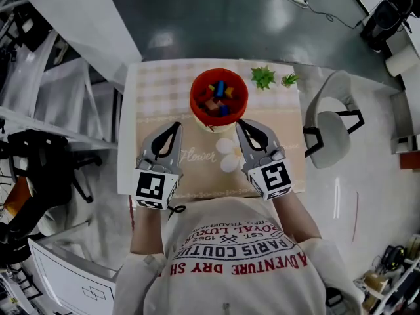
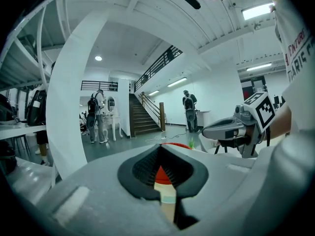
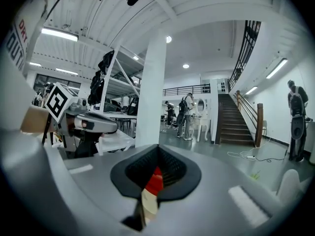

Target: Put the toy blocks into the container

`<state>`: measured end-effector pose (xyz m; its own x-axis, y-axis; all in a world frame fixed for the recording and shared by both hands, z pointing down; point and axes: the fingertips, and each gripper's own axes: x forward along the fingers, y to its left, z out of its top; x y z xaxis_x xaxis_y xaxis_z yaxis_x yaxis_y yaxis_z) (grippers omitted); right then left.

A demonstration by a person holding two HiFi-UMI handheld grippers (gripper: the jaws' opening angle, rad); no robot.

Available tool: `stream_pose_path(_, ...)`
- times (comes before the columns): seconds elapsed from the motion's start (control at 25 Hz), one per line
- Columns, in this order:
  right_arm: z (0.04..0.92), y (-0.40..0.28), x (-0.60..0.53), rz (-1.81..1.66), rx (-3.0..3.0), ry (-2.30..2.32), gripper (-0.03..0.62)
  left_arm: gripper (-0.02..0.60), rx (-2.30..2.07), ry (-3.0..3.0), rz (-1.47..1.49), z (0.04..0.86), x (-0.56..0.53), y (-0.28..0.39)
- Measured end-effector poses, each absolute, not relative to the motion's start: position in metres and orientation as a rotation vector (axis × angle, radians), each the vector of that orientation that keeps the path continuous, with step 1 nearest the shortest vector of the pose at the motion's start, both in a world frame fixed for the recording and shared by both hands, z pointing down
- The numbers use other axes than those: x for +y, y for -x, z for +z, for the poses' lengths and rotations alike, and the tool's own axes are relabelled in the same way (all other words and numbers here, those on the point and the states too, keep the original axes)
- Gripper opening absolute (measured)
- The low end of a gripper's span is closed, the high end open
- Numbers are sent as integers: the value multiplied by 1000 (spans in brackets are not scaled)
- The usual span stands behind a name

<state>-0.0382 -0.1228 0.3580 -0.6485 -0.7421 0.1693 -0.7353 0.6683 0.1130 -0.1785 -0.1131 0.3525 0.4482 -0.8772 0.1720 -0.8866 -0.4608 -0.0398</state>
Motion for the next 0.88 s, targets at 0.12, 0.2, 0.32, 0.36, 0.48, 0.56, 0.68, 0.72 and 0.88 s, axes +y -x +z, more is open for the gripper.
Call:
stream_pose_path(0.12, 355, 40, -122, -74, -2678, -1210, 2, 6, -1598, -2634, 261, 350, -112, 179)
stream_pose_path(0.2, 354, 40, -123, -66, -2676, -1218, 2, 6, -1597, -2642, 256, 348, -113, 179)
stream_pose_path(0.32, 355, 39, -125, -58, -2672, -1228, 2, 6, -1596, -2647, 249, 346, -113, 178)
stream_pose_path(0.36, 355, 39, -125, -58, -2671, -1230, 2, 6, -1595, -2648, 250, 346, -113, 177)
stream_pose_path(0.48, 356, 39, -126, -49, -2672, -1234, 2, 6, -1598, -2647, 257, 347, -113, 178)
stream_pose_path(0.56, 356, 39, -126, -46, -2672, -1232, 2, 6, -1602, -2647, 258, 346, -113, 178)
stream_pose_path(0.68, 357, 40, -125, -46, -2674, -1225, 2, 6, -1610, -2646, 259, 345, -113, 178)
stream_pose_path(0.72, 357, 40, -125, -45, -2674, -1224, 2, 6, -1611, -2645, 259, 344, -112, 178)
stream_pose_path(0.88, 356, 41, -125, -40, -2677, -1220, 2, 6, -1617, -2644, 256, 342, -112, 178)
